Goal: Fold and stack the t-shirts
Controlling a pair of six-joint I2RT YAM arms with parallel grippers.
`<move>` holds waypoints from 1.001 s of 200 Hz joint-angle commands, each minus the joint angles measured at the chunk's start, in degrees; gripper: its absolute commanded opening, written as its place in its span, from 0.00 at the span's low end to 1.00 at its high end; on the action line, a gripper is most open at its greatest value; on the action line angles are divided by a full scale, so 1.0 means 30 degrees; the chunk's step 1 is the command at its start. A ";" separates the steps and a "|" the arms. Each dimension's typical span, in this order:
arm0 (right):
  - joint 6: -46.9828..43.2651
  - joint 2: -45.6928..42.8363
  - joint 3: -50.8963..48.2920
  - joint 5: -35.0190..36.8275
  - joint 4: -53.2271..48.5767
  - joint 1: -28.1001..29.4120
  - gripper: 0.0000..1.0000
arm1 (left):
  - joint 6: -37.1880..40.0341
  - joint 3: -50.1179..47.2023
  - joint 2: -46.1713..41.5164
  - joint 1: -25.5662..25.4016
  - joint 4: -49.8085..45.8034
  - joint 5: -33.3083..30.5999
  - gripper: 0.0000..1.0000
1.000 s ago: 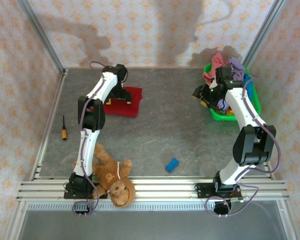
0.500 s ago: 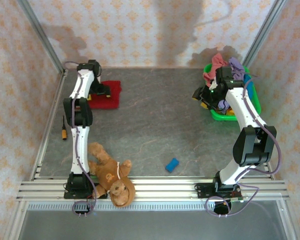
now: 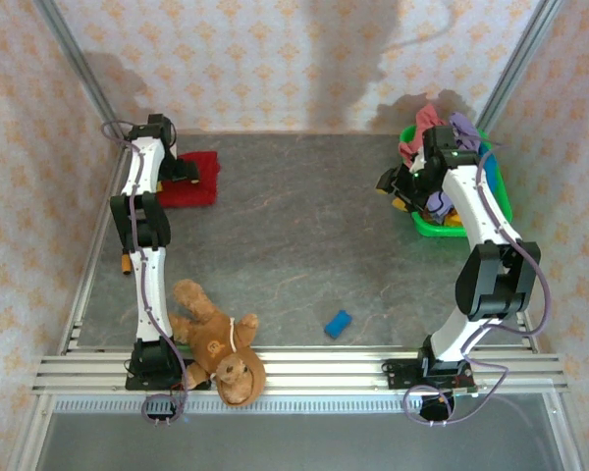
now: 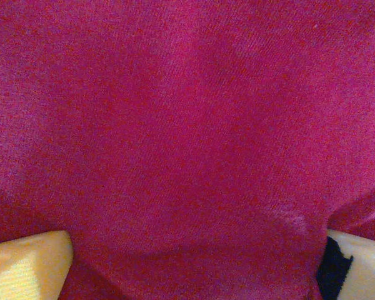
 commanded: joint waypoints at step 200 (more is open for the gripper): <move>0.0210 -0.0839 0.1062 -0.0220 -0.0222 -0.0107 0.59 | -0.0788 0.0457 -0.4155 0.0273 0.1138 -0.0286 0.99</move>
